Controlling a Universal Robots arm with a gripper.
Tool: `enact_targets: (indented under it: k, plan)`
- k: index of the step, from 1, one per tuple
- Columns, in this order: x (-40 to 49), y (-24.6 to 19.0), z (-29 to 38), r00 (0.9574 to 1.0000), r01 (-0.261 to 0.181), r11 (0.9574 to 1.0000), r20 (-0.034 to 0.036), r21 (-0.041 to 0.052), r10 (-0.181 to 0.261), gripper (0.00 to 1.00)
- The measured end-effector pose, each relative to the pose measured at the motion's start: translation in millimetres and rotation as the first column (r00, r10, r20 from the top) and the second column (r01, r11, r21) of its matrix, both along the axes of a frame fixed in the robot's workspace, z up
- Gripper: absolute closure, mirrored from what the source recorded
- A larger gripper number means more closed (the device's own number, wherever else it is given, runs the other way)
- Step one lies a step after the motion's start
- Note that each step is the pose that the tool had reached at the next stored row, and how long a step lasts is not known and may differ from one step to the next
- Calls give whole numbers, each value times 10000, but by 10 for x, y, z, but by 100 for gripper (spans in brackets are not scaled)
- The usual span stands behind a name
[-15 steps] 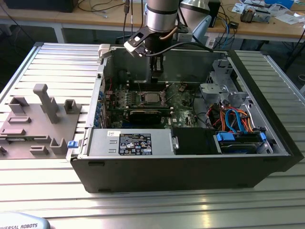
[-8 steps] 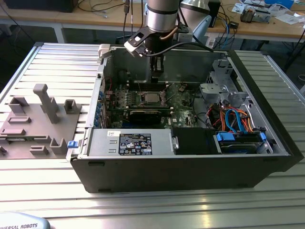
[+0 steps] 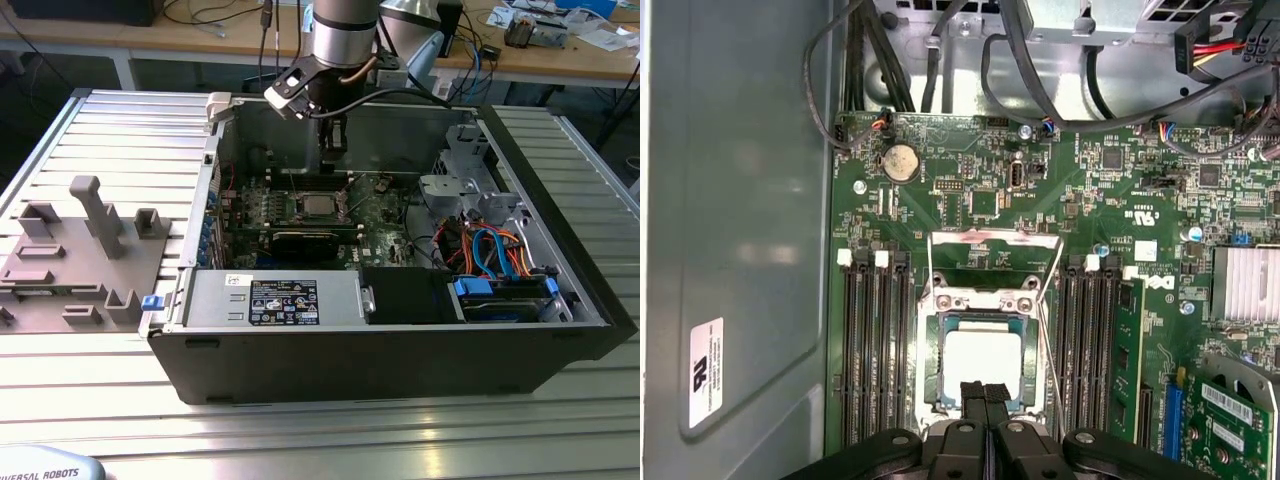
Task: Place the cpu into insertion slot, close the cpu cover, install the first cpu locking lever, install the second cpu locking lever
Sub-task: 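Close the cpu cover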
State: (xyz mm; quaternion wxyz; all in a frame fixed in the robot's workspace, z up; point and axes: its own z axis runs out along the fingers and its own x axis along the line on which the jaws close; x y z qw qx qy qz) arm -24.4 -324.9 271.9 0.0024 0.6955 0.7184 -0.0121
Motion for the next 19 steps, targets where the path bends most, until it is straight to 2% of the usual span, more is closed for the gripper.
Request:
enact_targets:
  k: [19]
  plan:
    - [147,2,0,10000,1,10000,0,-12,-1,89]
